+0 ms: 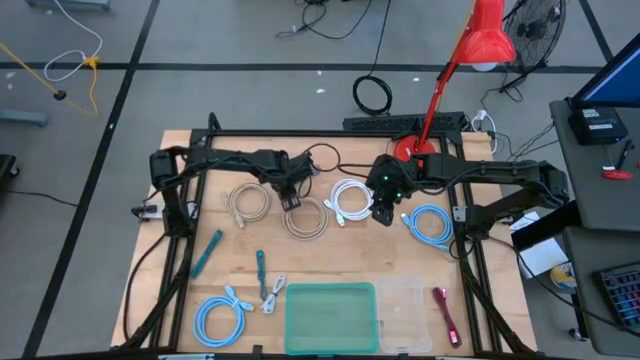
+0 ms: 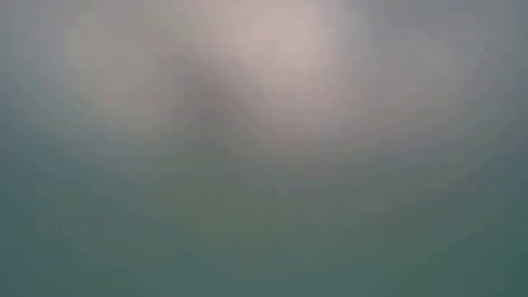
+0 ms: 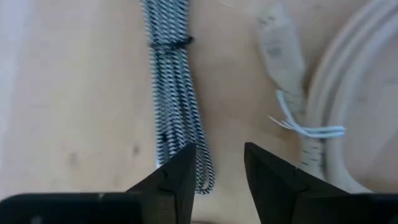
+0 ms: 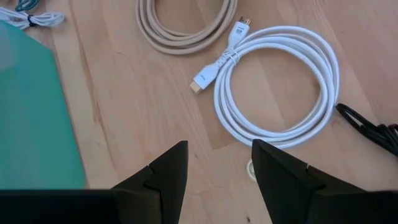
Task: Pick & Place USB Port
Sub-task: Put the black charger cable into the white transparent bin
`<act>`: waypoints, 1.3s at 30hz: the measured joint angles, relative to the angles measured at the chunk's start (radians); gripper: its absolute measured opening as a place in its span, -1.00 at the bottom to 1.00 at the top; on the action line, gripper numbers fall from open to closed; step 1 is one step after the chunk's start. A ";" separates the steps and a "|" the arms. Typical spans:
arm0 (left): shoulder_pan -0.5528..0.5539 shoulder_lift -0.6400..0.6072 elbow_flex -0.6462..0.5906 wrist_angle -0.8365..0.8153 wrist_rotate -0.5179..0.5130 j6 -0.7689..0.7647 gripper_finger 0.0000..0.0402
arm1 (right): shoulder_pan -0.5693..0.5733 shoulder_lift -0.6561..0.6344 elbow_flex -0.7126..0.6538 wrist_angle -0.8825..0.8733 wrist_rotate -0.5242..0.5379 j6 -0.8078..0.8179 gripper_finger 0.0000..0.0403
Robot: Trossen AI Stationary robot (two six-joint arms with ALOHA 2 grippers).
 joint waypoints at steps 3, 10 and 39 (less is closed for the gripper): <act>0.005 0.000 0.000 0.000 -0.011 -0.012 -0.48 | 0.000 0.000 0.000 0.006 0.000 0.014 -0.16; 0.012 0.045 -0.006 0.015 0.048 -0.036 -0.96 | 0.000 0.000 0.000 0.033 0.000 0.026 -0.16; 0.124 -0.073 -0.006 -0.003 0.174 -0.166 -0.02 | 0.000 0.000 0.000 0.208 0.003 0.107 -0.16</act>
